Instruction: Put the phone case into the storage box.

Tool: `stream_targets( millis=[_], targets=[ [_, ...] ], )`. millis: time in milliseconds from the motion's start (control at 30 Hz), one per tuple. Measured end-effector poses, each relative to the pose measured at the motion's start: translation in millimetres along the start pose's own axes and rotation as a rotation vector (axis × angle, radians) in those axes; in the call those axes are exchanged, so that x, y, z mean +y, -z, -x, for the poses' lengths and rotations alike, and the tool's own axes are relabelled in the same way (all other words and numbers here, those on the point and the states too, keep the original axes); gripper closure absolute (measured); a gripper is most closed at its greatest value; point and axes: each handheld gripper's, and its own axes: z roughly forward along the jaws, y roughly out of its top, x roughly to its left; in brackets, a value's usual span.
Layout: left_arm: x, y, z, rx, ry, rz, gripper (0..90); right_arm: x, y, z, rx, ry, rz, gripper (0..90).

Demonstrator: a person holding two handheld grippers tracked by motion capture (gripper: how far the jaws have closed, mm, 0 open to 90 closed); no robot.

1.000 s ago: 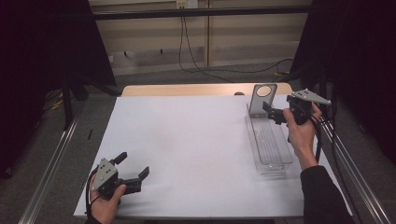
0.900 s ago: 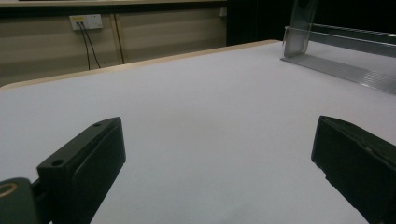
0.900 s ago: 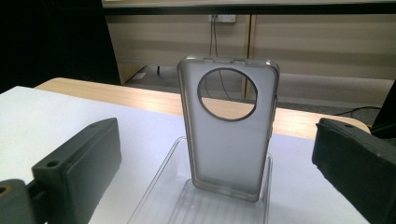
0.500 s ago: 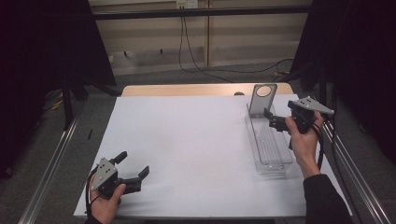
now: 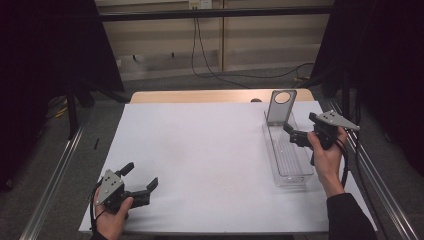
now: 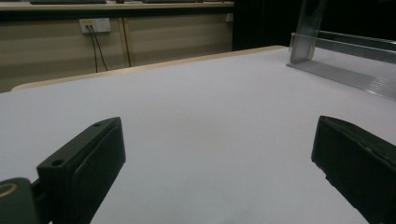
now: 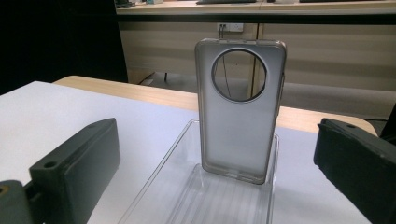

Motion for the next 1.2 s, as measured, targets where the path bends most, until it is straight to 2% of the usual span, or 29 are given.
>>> stream_targets(
  millis=[267, 300, 500, 533, 600, 800, 1200],
  targets=[
    [0.0, 3.3, 1.3, 0.000, 0.011, 0.014, 2.8, -6.0, 6.9, -9.5, 0.017, 0.019, 0.009, 0.2],
    [0.2, 4.0, 0.7, -0.001, 0.003, 0.012, 2.8, -6.2, 8.1, -10.1, 0.018, 0.020, 0.011, 0.2],
    [0.3, 6.1, 1.8, 0.003, 0.011, 0.020, 2.8, -8.4, 15.3, -12.0, 0.019, 0.029, 0.013, 0.4],
    [0.5, 6.6, 2.0, 0.014, 0.010, 0.020, 2.8, -8.7, 17.0, -12.0, 0.015, 0.031, 0.010, 0.4],
    [0.6, 6.6, 2.0, 0.002, 0.009, 0.022, 2.8, -9.4, 21.0, -11.1, 0.017, 0.028, 0.011, 0.4],
    [0.8, 7.4, 3.3, 0.002, 0.022, 0.029, 2.8, -14.3, 35.0, -8.6, 0.012, 0.026, 0.016, 0.2],
    [1.1, 10.8, 2.7, 0.008, 0.018, 0.034, 2.8, -29.0, 58.5, -17.6, 0.021, 0.051, 0.048, 0.2]
  ],
)
